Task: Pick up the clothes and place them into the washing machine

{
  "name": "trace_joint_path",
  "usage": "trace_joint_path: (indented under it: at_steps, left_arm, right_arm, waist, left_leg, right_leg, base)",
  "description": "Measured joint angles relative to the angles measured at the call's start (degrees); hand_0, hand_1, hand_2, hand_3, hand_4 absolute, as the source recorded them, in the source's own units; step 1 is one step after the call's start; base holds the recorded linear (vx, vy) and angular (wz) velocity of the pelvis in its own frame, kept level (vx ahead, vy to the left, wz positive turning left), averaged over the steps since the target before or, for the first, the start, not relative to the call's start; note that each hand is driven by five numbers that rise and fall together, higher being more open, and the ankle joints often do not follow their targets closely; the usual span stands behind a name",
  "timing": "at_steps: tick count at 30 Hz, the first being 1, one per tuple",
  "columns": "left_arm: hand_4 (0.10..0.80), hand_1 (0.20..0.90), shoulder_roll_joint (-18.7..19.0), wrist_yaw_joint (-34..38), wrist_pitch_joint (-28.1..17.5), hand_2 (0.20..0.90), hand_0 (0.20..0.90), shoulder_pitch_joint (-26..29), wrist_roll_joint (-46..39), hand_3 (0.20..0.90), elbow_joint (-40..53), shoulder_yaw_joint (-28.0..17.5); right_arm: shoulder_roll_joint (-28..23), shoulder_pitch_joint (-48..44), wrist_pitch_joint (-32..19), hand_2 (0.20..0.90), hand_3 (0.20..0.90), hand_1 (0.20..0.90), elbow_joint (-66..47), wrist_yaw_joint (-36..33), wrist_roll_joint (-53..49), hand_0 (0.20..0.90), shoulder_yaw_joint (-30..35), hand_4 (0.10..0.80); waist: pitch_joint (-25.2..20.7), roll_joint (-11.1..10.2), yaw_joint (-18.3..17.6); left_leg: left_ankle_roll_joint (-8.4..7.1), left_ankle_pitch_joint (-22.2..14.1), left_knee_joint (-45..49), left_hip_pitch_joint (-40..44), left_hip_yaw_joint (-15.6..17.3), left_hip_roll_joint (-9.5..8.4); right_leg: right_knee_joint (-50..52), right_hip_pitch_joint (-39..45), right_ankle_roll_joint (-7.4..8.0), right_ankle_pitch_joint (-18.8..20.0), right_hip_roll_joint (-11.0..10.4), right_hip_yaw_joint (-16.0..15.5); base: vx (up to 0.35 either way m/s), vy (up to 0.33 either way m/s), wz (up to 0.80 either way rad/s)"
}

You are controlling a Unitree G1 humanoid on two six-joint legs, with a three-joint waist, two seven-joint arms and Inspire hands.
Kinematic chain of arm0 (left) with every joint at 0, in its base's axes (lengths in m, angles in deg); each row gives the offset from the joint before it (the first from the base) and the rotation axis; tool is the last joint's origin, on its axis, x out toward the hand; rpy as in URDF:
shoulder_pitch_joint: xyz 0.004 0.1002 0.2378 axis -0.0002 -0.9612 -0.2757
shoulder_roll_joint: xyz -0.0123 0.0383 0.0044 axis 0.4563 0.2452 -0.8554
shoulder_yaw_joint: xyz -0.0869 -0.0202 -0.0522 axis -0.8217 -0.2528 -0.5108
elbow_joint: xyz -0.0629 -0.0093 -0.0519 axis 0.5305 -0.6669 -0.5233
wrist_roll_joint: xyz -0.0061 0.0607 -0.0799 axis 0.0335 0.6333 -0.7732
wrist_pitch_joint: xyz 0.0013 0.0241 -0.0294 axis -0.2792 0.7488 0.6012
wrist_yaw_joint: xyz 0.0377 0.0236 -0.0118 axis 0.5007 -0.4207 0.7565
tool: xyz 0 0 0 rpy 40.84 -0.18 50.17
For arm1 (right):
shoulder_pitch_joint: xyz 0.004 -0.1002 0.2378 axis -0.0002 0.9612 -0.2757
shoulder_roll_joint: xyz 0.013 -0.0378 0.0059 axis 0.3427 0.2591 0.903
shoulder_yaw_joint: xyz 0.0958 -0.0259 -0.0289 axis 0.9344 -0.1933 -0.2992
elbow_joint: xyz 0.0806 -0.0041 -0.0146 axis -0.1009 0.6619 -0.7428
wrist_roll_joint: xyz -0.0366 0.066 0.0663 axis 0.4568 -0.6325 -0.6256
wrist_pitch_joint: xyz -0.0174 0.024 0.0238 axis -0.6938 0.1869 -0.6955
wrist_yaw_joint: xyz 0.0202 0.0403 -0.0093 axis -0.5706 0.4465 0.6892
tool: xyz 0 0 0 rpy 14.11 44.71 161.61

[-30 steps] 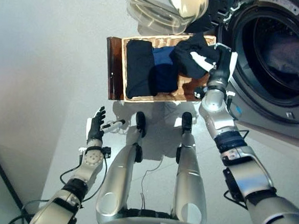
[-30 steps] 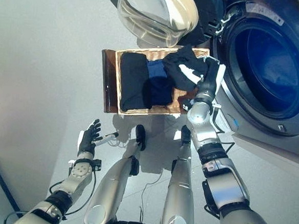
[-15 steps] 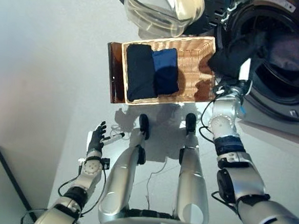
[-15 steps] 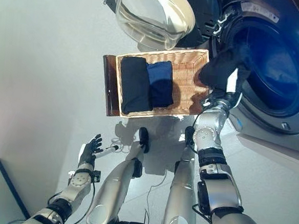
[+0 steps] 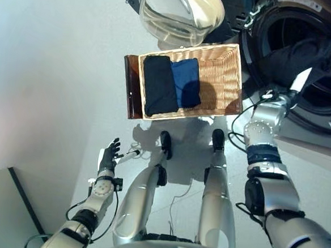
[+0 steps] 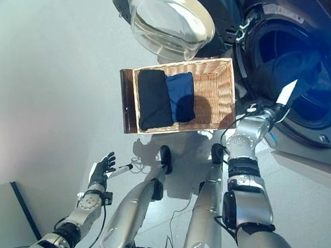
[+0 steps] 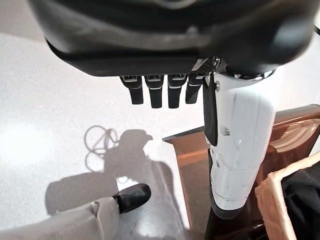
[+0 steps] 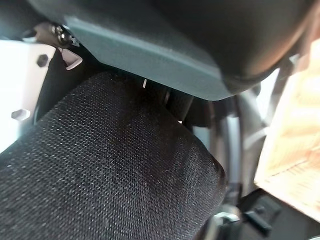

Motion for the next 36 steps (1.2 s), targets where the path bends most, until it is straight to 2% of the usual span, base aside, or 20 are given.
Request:
trace_joint_path:
  at_steps: [8,13,28,33,36]
  left_arm:
    - [0.800,0.900,-0.25,-0.06,-0.27,0.900,0.900,0.00,0.00,0.900,-0.52,1.54]
    - [0.800,0.900,-0.32,-0.09,-0.59,0.900,0.900,-0.01,-0.02,0.900,-0.85,2.24]
    - [0.800,0.900,-0.19,-1.20,-1.11,0.900,0.900,0.02,-0.11,0.900,-0.18,4.35]
    - [0.800,0.900,-0.21,-1.28,-1.20,0.900,0.900,0.00,-0.44,0.900,0.91,5.73]
    - [0.800,0.900,-0.04,-1.20,-1.23,0.900,0.900,0.03,-1.16,0.900,1.35,5.77]
  right_arm:
    - [-4.19,-6.98,-0.25,0.200,0.200,0.200,6.45,-3.78,-1.75,0.200,1.37,0.300]
    - [-8.48,-14.30,-0.53,0.200,0.200,0.200,15.47,-6.45,-2.12,0.200,1.50,0.300]
    - [-15.38,-22.23,1.83,0.200,0.200,0.200,24.17,-9.93,-2.03,0.200,1.22,0.300]
    - [-20.35,-25.53,2.96,0.200,0.200,0.200,27.37,-11.13,-1.88,0.200,0.74,0.300]
    - [-20.90,-26.00,2.99,0.200,0.200,0.200,28.08,-11.22,-1.87,0.200,0.47,0.300]
  waist:
    - [-0.61,0.87,1.28]
    - [-0.68,0.96,1.88]
    - [-0.89,1.27,3.37]
    - [-2.27,3.16,4.78]
    - [-2.32,3.23,4.84]
  left_leg:
    - [0.48,-0.37,-0.15,-0.10,0.59,-0.89]
    - [0.56,-0.40,-0.29,-0.19,0.59,-1.58]
    - [0.65,-0.33,-1.83,-0.19,0.73,-1.88]
    - [1.23,0.70,-3.91,-0.36,0.90,-2.78]
    - [1.31,0.75,-4.02,-0.36,1.08,-3.03]
  right_leg:
    - [0.02,-0.54,0.29,0.03,-0.73,0.75]
    - [0.08,-0.66,0.49,0.10,-1.41,0.78]
    - [-0.09,-1.34,0.85,-0.36,-1.62,0.90]
    - [0.30,-2.83,1.39,-0.75,-2.24,1.27]
    - [0.35,-2.95,1.62,-0.92,-2.46,1.53]
  base:
    - [0.012,0.004,-0.01]
    - [0.001,-0.004,0.03]
    - [0.005,0.000,0.00]
    - [0.009,0.001,0.00]
    - [0.000,0.000,0.00]
